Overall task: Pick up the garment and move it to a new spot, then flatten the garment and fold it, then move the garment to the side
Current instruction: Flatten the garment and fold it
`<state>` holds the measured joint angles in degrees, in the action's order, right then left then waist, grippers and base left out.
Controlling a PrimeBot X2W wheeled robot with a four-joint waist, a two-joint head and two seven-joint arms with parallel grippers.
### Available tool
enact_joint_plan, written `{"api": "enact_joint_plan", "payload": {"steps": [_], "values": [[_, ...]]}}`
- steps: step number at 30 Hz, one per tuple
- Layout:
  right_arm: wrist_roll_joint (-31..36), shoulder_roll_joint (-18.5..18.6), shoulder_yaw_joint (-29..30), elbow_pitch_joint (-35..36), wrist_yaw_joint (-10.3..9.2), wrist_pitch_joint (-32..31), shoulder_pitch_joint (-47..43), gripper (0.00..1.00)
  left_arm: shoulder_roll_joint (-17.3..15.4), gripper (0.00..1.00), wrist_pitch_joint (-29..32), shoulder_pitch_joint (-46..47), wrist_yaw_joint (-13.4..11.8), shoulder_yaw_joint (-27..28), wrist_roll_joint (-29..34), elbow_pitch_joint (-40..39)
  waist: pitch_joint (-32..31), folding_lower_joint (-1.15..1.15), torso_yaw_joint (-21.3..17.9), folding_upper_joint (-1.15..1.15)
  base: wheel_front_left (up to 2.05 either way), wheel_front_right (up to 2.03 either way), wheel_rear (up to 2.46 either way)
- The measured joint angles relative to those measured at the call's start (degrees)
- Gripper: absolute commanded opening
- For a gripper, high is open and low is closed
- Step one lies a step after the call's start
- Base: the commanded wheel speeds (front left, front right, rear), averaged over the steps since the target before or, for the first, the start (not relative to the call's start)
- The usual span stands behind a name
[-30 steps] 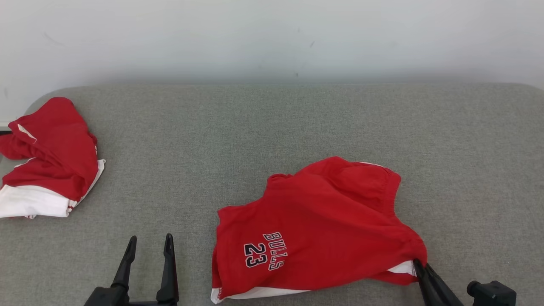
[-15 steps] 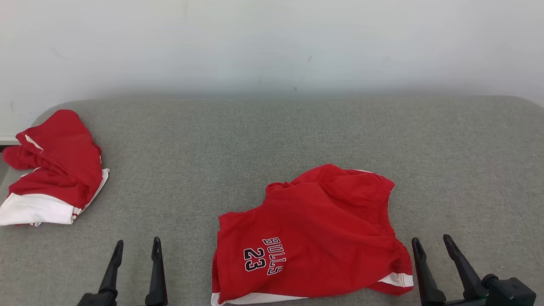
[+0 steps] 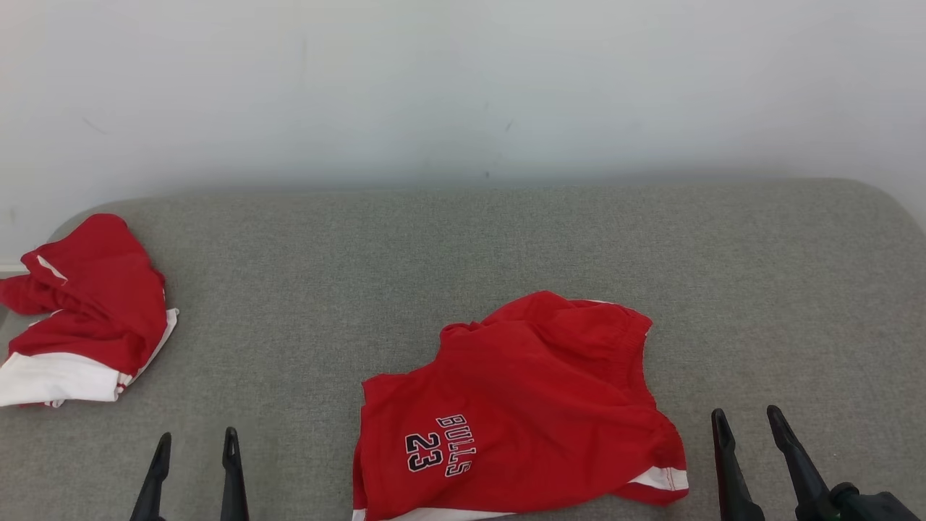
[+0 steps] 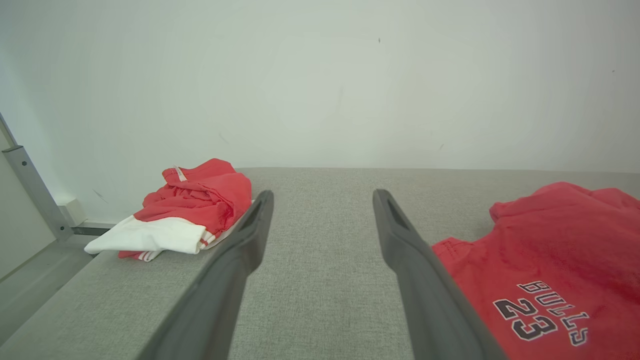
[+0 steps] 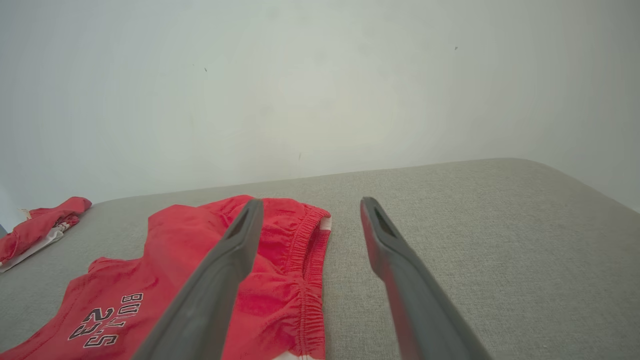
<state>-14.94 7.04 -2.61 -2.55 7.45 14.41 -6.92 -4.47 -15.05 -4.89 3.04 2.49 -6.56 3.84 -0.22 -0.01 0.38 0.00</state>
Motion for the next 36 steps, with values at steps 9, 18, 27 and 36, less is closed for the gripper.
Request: {"api": "enact_joint_plan", "payload": {"steps": [9, 18, 27, 36], "values": [[-0.01, -0.85, 0.4, -0.73, 0.0, 0.32, -1.19, 1.0, -0.47, 1.0, 0.0, -2.05, -0.08, 0.97, 0.12, -0.48, -0.21, 0.0, -0.04, 0.0, 0.0, 0.0, 0.0], [0.02, -1.24, 0.6, -2.16, 0.0, 0.53, -1.56, 1.0, -0.43, 1.0, 0.0, -2.45, -0.25, 0.76, 0.19, -0.25, -0.48, 0.0, 0.22, 0.0, 0.0, 0.0, 0.0], [0.12, 0.92, -0.58, -3.72, 0.0, 0.53, -1.55, 1.0, -1.14, 1.0, 0.0, -2.75, 1.42, -1.74, 0.34, 0.79, -0.56, 0.0, 0.54, 0.0, 0.0, 0.0, 0.0], [-1.85, 5.1, -4.48, -9.94, 0.0, -0.73, -1.41, 1.0, -1.24, 1.0, 0.25, -2.39, 4.03, -11.89, 0.46, 9.5, 0.56, 0.0, 0.84, 0.0, 0.0, 0.0, 0.0]]}}
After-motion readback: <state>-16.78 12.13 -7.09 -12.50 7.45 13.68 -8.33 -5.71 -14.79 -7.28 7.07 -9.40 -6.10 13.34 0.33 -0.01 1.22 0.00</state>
